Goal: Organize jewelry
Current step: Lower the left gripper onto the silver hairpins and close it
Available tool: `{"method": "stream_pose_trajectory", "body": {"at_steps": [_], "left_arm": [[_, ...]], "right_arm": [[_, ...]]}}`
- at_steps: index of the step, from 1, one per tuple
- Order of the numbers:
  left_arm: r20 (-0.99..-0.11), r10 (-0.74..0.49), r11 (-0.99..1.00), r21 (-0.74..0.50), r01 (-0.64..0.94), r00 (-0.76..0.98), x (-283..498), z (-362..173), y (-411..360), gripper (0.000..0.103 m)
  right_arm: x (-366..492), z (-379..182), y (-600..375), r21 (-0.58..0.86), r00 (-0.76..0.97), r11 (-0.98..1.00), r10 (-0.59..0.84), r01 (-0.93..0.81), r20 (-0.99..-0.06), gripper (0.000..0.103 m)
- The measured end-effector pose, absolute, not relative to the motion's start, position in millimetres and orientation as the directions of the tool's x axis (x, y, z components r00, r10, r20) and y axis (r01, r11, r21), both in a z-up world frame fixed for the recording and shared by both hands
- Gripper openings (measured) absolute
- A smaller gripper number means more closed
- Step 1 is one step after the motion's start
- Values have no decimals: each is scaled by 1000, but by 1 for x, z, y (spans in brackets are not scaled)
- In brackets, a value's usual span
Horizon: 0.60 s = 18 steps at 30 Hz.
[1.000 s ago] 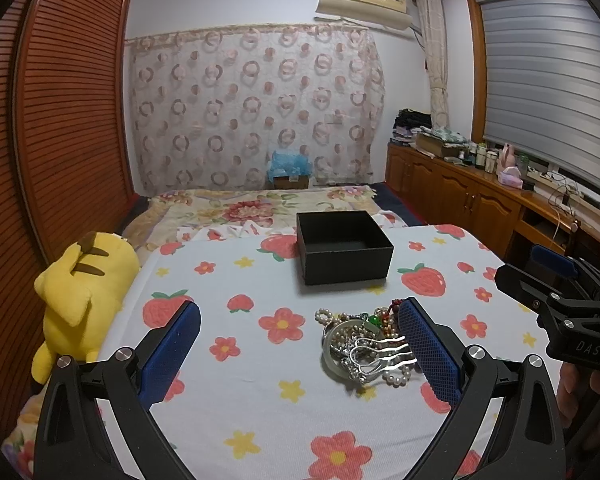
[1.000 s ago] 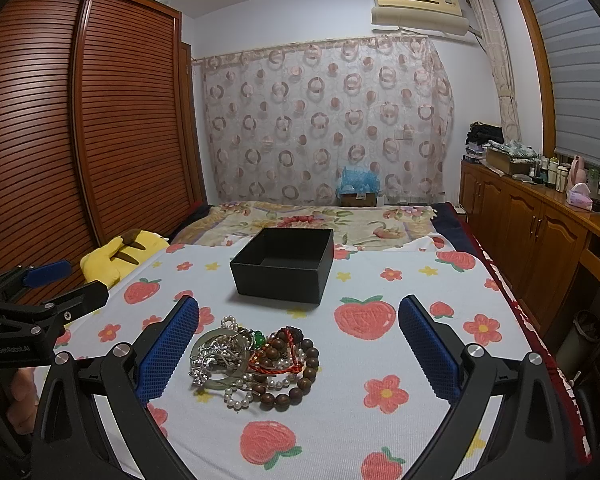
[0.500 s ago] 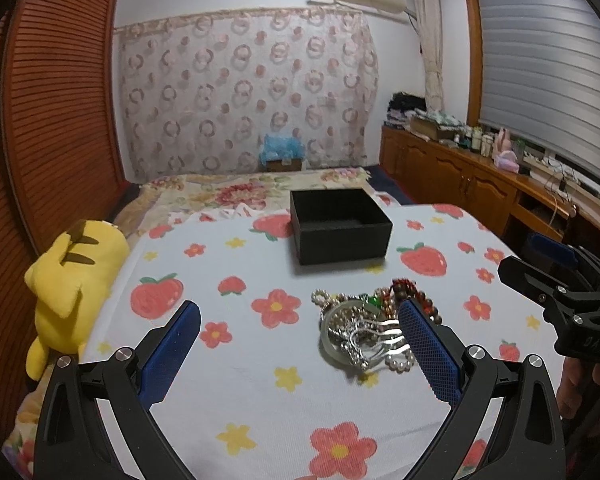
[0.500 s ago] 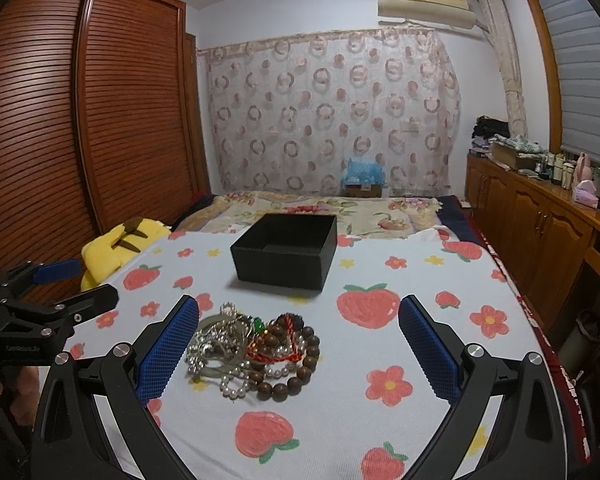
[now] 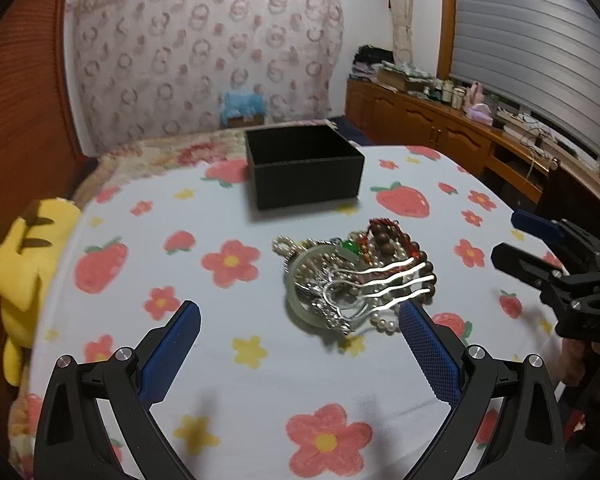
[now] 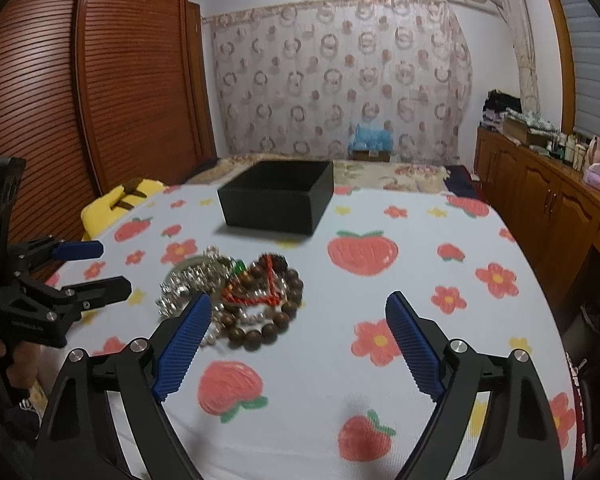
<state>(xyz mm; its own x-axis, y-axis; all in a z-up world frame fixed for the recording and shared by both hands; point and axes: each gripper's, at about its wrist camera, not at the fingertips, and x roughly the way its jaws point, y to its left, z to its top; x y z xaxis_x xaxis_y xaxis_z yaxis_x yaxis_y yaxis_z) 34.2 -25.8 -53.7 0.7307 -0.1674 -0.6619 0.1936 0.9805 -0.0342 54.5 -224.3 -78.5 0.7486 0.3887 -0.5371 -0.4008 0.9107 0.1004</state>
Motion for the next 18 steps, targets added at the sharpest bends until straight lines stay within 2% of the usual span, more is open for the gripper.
{"method": "stream_pose_trajectory", "body": {"at_steps": [6, 13, 18], "left_arm": [[-698, -198, 968, -28, 250, 689, 47, -68, -37, 95], [-734, -208, 948, 11, 318, 647, 59, -77, -56, 81], [-752, -194, 932, 58, 357, 629, 69, -84, -70, 81]], "right_arm": [[60, -94, -224, 90, 720, 907, 384, -411, -578, 90], [64, -98, -234, 101, 713, 910, 380, -401, -589, 90], [66, -100, -239, 119, 703, 907, 392, -405, -594, 90]]}}
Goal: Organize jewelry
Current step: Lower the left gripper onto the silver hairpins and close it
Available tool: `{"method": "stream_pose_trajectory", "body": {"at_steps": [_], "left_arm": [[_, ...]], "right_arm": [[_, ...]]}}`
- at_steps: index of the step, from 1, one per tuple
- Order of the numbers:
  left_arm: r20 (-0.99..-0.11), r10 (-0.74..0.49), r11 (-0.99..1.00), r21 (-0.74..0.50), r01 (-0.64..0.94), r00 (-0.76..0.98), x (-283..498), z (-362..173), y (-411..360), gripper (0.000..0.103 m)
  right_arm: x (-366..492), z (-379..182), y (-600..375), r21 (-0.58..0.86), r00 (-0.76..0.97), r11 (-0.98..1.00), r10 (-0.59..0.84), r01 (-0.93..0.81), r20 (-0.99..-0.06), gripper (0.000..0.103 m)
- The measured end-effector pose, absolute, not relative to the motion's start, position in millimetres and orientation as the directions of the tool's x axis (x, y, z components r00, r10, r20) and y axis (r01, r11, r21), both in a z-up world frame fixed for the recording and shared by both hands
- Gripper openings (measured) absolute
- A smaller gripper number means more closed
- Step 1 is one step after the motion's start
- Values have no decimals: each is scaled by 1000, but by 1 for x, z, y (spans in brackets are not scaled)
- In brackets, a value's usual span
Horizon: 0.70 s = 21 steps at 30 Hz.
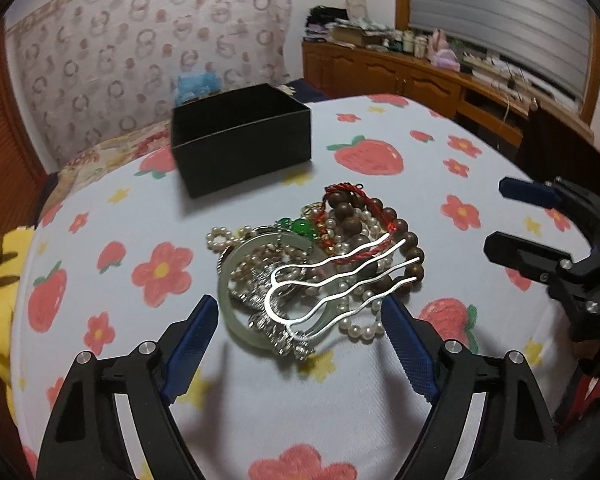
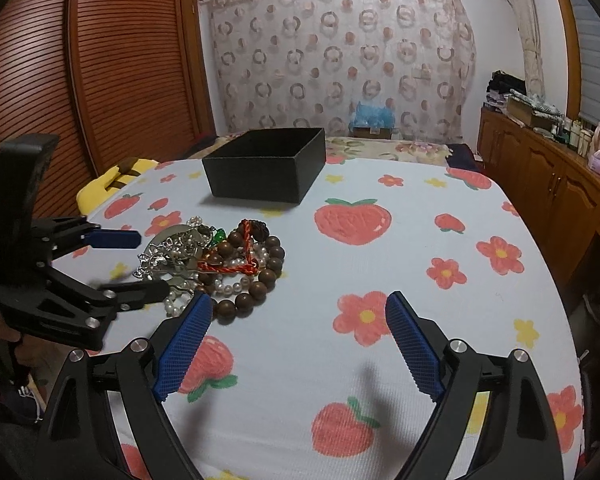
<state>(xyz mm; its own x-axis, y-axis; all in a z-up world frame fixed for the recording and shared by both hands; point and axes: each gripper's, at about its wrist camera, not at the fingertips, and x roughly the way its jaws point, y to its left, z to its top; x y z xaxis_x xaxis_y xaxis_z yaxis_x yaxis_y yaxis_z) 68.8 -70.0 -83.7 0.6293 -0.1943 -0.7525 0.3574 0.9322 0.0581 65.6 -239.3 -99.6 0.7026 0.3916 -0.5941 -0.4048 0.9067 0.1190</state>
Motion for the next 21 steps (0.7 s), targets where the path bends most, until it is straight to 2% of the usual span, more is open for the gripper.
{"method": "stream_pose_trajectory", "body": {"at_steps": [5, 12, 15, 19, 21], "left_arm": [[-761, -171, 916, 111, 386, 626, 75, -88, -79, 81], [-776, -184, 897, 119, 426, 603, 77, -95, -85, 79], [-770, -160, 893, 154, 423, 618, 73, -96, -87, 73], [-764, -195, 897, 114, 427, 615, 71, -91, -82, 52], [-764, -208, 899, 96, 427, 611, 70, -89, -79, 50]], "right_arm": [[66, -100, -240, 124, 701, 903, 399, -410, -591, 90], [66, -100, -240, 137, 700, 902, 408, -411, -587, 90], [66, -100, -239, 138, 700, 902, 408, -410, -586, 90], [66, -99, -239, 136, 702, 902, 406, -409, -585, 90], [66, -99, -240, 136, 701, 902, 407, -409, -586, 90]]}}
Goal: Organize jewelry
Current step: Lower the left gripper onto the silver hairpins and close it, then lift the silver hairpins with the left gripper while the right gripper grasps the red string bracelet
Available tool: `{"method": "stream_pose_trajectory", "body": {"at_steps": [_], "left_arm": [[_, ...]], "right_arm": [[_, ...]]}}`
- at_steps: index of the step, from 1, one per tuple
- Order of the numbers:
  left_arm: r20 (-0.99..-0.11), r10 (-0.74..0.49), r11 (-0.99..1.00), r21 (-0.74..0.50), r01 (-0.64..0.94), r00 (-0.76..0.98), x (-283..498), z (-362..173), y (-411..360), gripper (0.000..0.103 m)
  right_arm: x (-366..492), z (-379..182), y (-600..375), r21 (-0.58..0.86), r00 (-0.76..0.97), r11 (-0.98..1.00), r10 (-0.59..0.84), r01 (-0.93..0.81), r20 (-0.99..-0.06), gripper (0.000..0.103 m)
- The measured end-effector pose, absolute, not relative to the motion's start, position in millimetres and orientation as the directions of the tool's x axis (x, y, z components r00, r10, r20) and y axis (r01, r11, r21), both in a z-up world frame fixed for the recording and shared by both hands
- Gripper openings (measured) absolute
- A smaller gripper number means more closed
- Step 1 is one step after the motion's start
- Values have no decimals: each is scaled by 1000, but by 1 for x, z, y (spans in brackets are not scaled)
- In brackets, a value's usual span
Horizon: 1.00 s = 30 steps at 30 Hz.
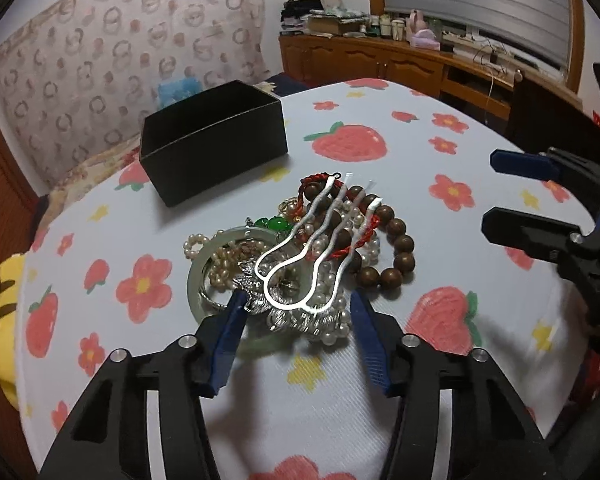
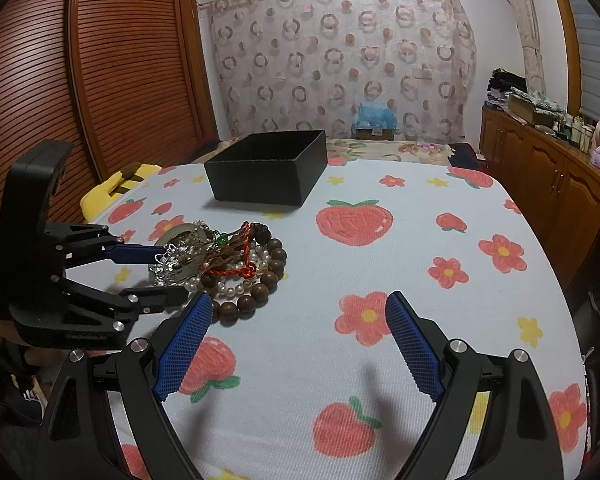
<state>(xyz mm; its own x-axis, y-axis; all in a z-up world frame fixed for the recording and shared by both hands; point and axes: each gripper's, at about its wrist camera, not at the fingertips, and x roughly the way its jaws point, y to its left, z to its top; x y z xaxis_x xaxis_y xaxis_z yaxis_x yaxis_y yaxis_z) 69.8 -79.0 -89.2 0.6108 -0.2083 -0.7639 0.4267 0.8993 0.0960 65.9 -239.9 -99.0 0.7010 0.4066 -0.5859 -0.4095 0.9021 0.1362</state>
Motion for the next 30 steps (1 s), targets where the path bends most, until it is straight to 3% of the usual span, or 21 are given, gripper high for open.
{"method": "stream_pose_trajectory", "body": {"at_steps": [3, 17, 19, 24, 30], "left_arm": [[-752, -228, 906, 68, 417, 618, 68, -86, -74, 45], [-691, -262, 928, 11, 372, 674, 50, -63, -57, 44], [-678, -267, 931, 2, 365, 685, 45, -59, -53, 44], [-662, -264, 937, -2, 350, 702, 40, -56, -45, 44], [-638, -256, 944, -4, 329, 726, 36, -51, -39, 44]], "right_arm": [[66, -99, -240, 136, 702, 902, 406, -409, -585, 90], [67, -90, -222, 90, 687, 884, 417, -459, -595, 90], [69, -86, -217, 83, 678, 873, 430, -481, -596, 85], [80, -85, -201, 61, 639, 845, 447, -531, -626, 56], [110, -93, -183, 96, 564, 815, 476, -572, -675, 30]]}}
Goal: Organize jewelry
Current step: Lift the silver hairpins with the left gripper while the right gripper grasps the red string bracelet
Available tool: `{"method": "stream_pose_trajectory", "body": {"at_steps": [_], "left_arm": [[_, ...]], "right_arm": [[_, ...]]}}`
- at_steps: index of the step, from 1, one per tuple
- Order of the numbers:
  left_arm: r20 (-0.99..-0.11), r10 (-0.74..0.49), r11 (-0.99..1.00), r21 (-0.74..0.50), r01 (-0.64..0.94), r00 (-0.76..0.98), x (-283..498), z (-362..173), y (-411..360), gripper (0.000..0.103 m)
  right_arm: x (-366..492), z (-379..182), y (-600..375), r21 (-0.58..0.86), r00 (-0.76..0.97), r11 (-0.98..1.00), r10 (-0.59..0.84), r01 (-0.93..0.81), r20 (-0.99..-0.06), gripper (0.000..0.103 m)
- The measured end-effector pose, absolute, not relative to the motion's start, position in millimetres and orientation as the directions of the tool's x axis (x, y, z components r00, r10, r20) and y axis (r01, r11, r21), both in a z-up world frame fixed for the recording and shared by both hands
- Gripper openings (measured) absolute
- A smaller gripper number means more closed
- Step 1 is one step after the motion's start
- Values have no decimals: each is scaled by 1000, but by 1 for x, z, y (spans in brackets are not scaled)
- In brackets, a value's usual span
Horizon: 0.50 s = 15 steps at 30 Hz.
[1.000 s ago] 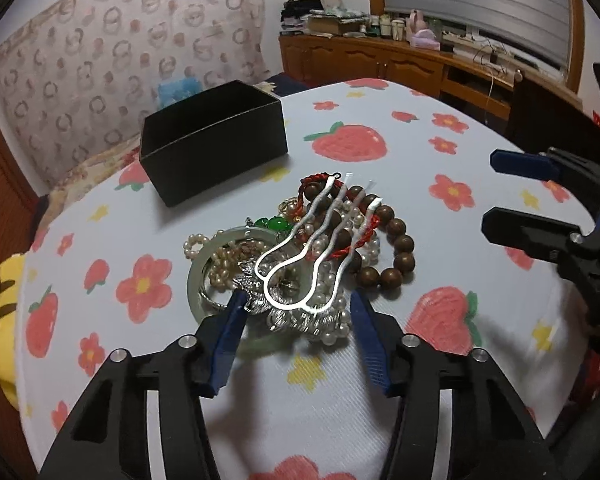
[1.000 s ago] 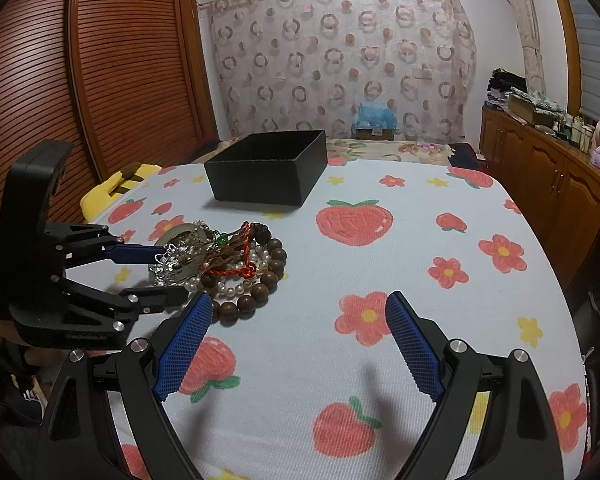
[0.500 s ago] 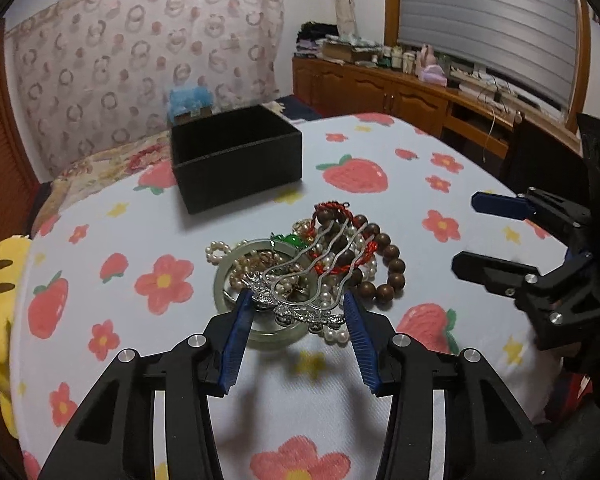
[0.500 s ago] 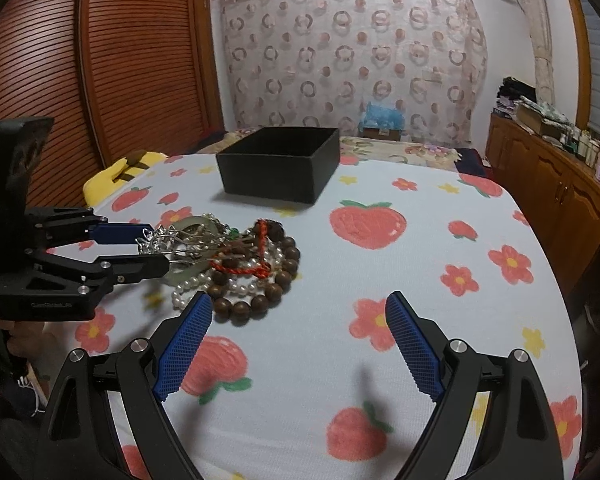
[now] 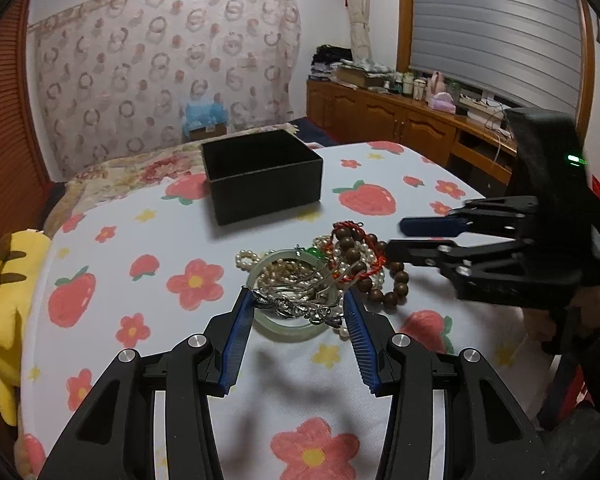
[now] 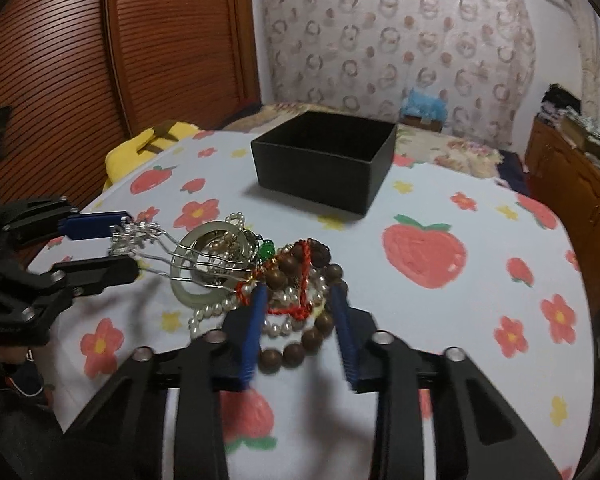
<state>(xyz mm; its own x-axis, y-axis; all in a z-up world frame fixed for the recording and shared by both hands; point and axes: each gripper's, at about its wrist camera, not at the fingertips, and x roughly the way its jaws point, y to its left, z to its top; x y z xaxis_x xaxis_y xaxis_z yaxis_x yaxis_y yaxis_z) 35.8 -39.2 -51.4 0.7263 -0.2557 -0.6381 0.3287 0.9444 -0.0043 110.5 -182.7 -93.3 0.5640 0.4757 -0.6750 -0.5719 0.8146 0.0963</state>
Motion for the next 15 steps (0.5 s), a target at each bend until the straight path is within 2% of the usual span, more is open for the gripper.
{"method": "stream_pose_trajectory", "body": {"at_steps": [7, 9, 15], "left_arm": [[-620, -244, 949, 6, 315, 746, 33, -43, -33, 44], [-618, -241, 950, 8, 312, 748, 34, -42, -31, 44], [-608, -229, 952, 24, 306, 760, 36, -36, -30, 44]], "right_arm": [[138, -104, -175, 151, 503, 805, 492, -573, -710, 18], [141, -107, -175, 169, 485, 800, 500, -575, -717, 5], [133, -91, -176, 161, 519, 788, 529, -595, -672, 3]]}}
